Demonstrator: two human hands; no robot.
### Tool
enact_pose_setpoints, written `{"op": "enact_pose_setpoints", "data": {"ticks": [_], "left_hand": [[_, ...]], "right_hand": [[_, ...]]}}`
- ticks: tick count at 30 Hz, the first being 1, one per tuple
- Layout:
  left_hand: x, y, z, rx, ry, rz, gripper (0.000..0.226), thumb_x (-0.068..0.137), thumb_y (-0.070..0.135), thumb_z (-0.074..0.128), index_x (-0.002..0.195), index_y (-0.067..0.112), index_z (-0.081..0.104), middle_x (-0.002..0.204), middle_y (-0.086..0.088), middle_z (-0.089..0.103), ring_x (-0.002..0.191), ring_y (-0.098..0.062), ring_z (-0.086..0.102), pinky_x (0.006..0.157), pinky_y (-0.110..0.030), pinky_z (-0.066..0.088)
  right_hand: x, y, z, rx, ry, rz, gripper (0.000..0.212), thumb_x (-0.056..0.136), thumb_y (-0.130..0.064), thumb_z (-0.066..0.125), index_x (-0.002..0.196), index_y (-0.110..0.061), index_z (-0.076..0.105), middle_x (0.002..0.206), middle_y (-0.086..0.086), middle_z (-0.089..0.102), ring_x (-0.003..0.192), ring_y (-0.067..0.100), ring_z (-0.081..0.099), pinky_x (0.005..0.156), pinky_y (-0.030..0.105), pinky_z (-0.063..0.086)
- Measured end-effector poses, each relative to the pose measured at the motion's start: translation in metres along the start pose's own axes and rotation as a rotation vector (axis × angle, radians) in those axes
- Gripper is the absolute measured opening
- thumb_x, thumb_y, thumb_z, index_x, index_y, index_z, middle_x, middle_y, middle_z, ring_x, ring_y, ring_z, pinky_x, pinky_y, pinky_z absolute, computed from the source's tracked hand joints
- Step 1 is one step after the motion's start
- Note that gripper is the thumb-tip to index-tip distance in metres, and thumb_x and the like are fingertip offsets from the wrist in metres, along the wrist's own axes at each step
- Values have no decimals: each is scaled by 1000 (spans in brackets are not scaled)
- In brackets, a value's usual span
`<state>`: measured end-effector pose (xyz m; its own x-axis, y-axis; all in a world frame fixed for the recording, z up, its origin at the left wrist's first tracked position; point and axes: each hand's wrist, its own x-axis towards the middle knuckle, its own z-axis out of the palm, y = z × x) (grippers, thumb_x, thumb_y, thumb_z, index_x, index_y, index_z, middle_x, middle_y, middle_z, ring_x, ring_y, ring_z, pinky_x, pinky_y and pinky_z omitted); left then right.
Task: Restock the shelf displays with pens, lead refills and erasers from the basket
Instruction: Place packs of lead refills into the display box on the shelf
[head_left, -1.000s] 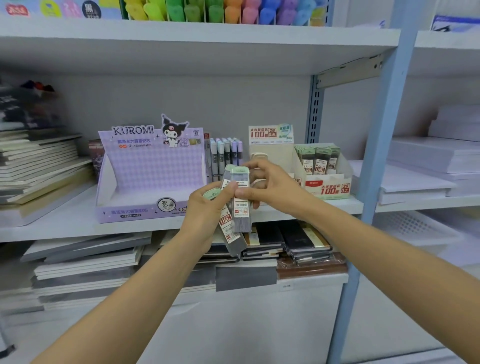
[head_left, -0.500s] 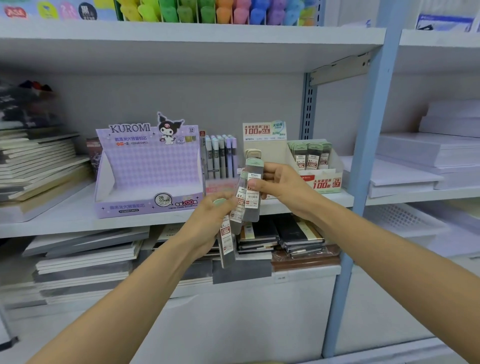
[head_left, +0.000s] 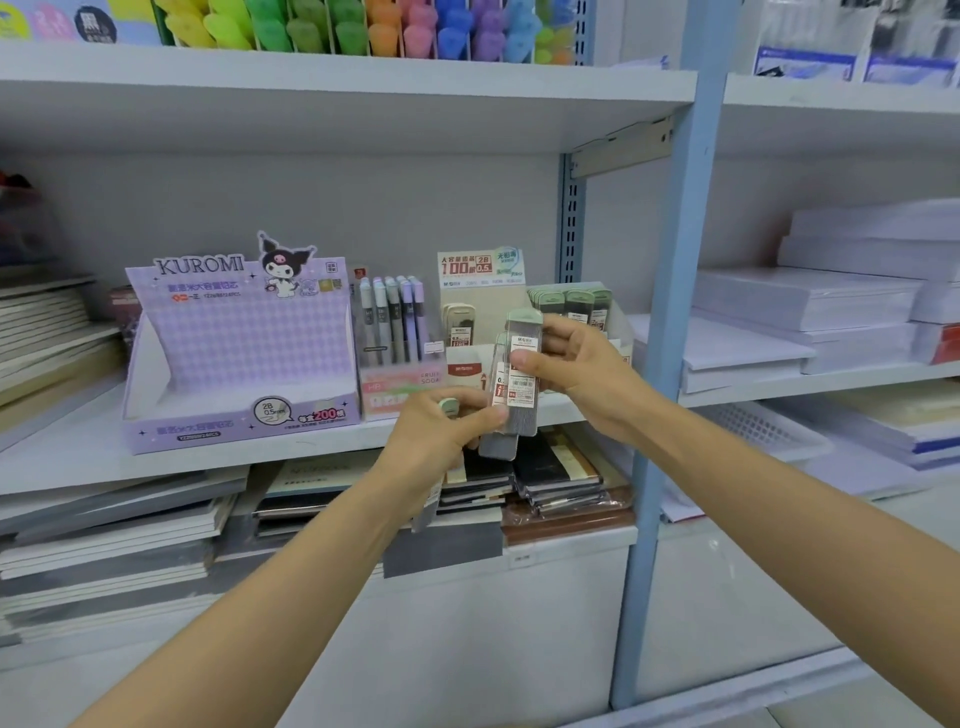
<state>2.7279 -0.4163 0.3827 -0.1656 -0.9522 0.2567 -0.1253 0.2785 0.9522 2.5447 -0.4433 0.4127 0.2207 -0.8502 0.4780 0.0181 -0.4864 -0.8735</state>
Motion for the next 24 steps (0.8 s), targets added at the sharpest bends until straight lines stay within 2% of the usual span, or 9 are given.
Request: {"op": "enact_pose_setpoints", "data": {"ticks": [3,6,9,12,15,18,21,24], "left_hand": [[3,-1,16,-64,-11,17,12,85,14,73,83,26,72,63,15,69,55,4,59,45,-11,40],[5,-1,30,-75,-37,15,7,84,15,74,87,22,75,70,14,71,53,6,59,44,-8,39],[12,-2,37,-69,-43,-33,13,84,14,73,96,17,75,83,5,70,53,3,57,42,-8,37],[21,1,39,-54,-96,-112,21,87,21,70,108,21,69,89,0,65,70,-8,54,47,-15,38],[32,7,40,-279,-123,-208,27,90,14,58,116,9,58,101,-11,58,81,-16,50,56,-23,40],[41,13,37,-504,-94,-220,25,89,-4,39,110,-2,52,97,-18,61,74,-18,56,56,-25,44],[47,12,34,-483,-111,-172,23,95,-4,35,108,-2,54,96,-20,72,79,-24,71,69,-29,58],[50,8,31,-412,-177,-140,27,102,8,40,117,-2,60,109,-18,72,101,-26,70,90,-37,56]], "right_hand": [[-8,5,-9,4,30,25,41,83,-6,71,120,-20,59,111,5,71,100,20,69,76,28,57],[-16,12,-17,-11,51,76,49,83,-5,71,126,-23,55,114,6,69,101,20,68,77,28,57],[-19,14,-25,-52,33,114,38,88,-7,66,124,-16,57,111,3,71,96,16,69,75,28,57],[-16,8,-37,-153,20,107,27,92,-13,62,119,-13,62,100,0,74,80,7,65,60,19,48],[-1,-6,-57,-203,187,41,26,92,-12,62,119,-14,61,100,2,72,80,8,65,60,18,49],[25,-19,-77,-271,362,-43,27,93,-11,61,119,-18,59,105,1,69,89,10,65,67,20,52],[49,-22,-91,-412,421,-78,25,94,-12,59,119,-15,57,110,4,66,95,14,63,76,26,54],[63,-18,-96,-568,357,-99,25,96,-17,58,120,-14,55,108,2,64,92,7,60,80,28,54]]}}
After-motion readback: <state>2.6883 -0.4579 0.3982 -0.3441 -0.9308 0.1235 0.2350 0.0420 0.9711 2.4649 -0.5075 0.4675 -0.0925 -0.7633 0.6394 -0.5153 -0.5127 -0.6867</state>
